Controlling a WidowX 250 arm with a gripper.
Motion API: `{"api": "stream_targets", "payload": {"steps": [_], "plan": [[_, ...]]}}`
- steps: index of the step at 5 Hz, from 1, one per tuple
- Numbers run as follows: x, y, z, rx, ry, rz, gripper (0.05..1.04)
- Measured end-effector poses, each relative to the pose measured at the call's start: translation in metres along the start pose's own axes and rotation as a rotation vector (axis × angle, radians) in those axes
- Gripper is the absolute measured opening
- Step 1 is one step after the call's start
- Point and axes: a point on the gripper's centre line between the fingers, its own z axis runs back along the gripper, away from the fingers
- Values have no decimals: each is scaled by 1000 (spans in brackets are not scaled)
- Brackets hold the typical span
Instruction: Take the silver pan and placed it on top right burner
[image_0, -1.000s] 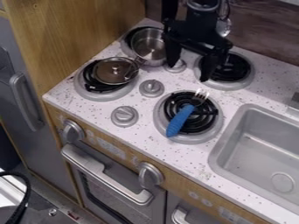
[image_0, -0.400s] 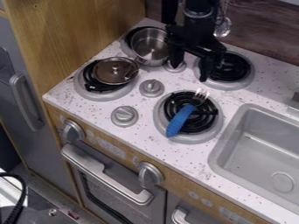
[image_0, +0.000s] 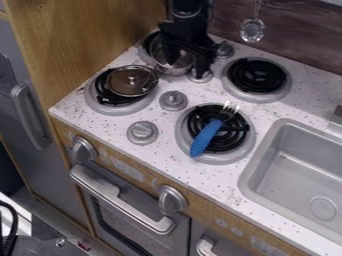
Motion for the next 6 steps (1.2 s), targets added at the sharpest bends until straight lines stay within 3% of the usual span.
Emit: {"api": "stream_targets", "payload": {"steps": [1,2,4,6], "plan": [[6,23,-17,35,-42,16,992],[23,28,-40,31,-88,10,993],[65,40,-67,38,-162,-52,993],[68,47,-80,35,-142,-75,956]]}}
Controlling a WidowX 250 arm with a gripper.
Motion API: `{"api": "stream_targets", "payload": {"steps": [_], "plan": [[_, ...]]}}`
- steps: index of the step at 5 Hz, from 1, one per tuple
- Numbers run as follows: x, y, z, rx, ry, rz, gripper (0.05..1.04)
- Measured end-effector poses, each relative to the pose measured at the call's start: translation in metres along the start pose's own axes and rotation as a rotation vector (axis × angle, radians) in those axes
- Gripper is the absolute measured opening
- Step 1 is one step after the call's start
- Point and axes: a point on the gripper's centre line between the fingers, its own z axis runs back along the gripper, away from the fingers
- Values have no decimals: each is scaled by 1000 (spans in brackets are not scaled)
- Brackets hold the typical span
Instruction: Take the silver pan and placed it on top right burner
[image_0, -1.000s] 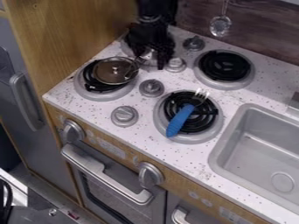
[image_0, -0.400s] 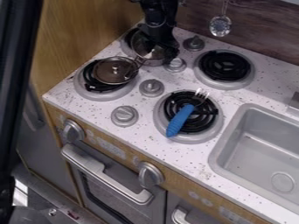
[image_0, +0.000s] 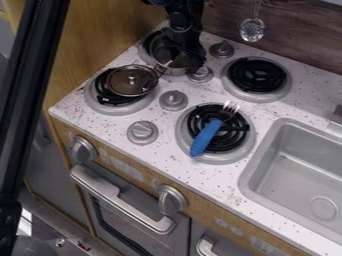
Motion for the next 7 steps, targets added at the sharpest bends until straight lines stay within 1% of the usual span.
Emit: {"api": "stream_targets", "payload": {"steps": [1,2,3,4,5,6,7], "plan": [[-26,4,-6,-9,87,-12,681],[-44,2,-10,-25,142,-39,414],[-44,-1,-9,-47,143,-57,245],[-28,-9,-5,-81,91,-90,136],[25,-23,14,-101,-53,-180,79],[69,-84,13,-151,-102,-354,70],[77,-121,12,-178,-93,-431,70]]}}
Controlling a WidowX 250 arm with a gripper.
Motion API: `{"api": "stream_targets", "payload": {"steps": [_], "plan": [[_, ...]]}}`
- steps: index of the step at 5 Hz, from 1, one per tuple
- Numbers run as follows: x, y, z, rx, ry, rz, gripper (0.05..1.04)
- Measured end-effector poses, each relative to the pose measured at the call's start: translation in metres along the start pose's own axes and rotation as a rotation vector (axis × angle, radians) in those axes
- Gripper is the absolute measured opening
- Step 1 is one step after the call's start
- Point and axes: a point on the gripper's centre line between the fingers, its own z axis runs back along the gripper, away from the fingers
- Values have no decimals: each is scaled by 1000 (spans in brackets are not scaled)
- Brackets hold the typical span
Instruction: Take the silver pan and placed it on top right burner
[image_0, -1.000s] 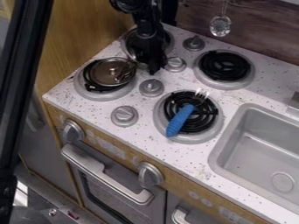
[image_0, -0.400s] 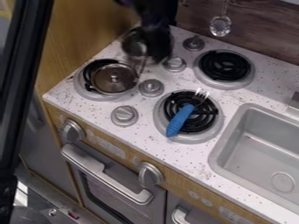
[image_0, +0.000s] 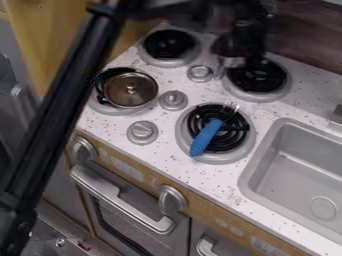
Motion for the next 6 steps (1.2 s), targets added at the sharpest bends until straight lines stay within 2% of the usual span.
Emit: {"api": "stream_targets", "payload": {"steps": [1,2,3,4,5,6], "plan": [[-11,-13,-13,-6,35,-24,70],[-22,-26,-10,-25,75,-25,84],[-35,-37,-11,-40,112,12,236],[-41,-40,-8,-27,128,23,505],[-33,-37,15,11,115,38,819],[-29,-43,59,47,177,140,999]]}}
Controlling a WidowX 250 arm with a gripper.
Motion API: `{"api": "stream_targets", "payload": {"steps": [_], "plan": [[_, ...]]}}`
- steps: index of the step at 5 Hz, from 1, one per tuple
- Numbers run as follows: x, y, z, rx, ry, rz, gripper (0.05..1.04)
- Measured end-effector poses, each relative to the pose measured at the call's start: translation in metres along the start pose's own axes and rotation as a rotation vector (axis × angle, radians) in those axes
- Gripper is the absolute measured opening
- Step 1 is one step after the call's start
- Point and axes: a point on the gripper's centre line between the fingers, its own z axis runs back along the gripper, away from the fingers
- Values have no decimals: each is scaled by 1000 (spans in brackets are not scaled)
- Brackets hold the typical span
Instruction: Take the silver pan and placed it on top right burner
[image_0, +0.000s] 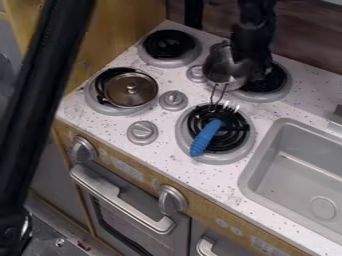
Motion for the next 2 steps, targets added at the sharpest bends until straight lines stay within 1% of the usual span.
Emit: {"api": "stream_targets", "payload": {"steps": [1,2], "plan": [[-27,-13,28,-15,134,144,999],[-63,-31,43,-60,267,305,999]]}}
